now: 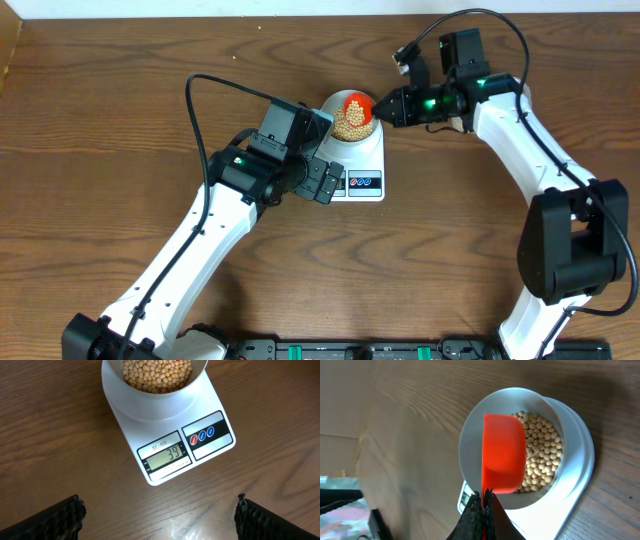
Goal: Scoop item into bowl and weigh 50g on scale
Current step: 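Tilt the scoop slightly to trickle soybeans into the bowl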
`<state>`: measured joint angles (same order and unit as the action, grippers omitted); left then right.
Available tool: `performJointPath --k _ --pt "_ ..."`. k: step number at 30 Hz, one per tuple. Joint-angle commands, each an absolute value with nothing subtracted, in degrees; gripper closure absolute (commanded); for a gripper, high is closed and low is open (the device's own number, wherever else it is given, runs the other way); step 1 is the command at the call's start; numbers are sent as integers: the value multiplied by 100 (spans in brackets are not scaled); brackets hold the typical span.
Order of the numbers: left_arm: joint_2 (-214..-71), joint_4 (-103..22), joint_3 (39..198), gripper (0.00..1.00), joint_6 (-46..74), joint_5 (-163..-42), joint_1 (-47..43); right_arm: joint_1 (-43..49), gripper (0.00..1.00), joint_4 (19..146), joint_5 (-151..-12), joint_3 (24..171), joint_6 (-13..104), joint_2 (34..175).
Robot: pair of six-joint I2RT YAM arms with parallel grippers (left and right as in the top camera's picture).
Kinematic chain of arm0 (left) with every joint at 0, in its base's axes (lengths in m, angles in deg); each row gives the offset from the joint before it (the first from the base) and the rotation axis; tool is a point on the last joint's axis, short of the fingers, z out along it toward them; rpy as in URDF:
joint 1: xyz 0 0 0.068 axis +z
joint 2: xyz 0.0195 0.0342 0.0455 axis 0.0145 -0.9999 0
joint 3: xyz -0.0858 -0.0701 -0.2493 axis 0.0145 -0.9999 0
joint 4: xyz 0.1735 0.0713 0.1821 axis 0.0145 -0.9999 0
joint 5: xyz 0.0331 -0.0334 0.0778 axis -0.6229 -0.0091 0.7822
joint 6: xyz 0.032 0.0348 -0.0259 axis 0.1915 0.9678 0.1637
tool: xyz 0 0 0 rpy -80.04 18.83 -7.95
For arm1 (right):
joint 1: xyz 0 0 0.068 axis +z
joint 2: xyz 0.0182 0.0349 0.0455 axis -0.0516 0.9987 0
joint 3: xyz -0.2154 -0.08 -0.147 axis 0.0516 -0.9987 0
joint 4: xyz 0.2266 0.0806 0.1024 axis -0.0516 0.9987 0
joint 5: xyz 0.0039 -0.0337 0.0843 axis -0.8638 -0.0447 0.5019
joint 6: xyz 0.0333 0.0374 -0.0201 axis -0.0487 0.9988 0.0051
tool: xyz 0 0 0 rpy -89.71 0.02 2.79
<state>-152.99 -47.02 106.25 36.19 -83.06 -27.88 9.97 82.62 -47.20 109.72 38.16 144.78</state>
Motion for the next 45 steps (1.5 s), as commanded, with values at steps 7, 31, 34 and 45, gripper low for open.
performJointPath --k 7,31,34,45 --pt "-15277 -4724 10609 2 3632 -8328 -2775 1181 99 8356 -5442 11033 3545 14010" --pt "-15277 -4721 10609 2 3632 -8328 -2775 1825 99 8575 -6646 11075 2957 13540" --pt "-15277 -4724 10609 2 3632 -8328 -2775 1825 99 8625 -6644 11075 2959 13540" --pt "-15277 -4724 10609 2 3632 -8328 -2775 1808 99 8671 -6469 11075 2964 13540"
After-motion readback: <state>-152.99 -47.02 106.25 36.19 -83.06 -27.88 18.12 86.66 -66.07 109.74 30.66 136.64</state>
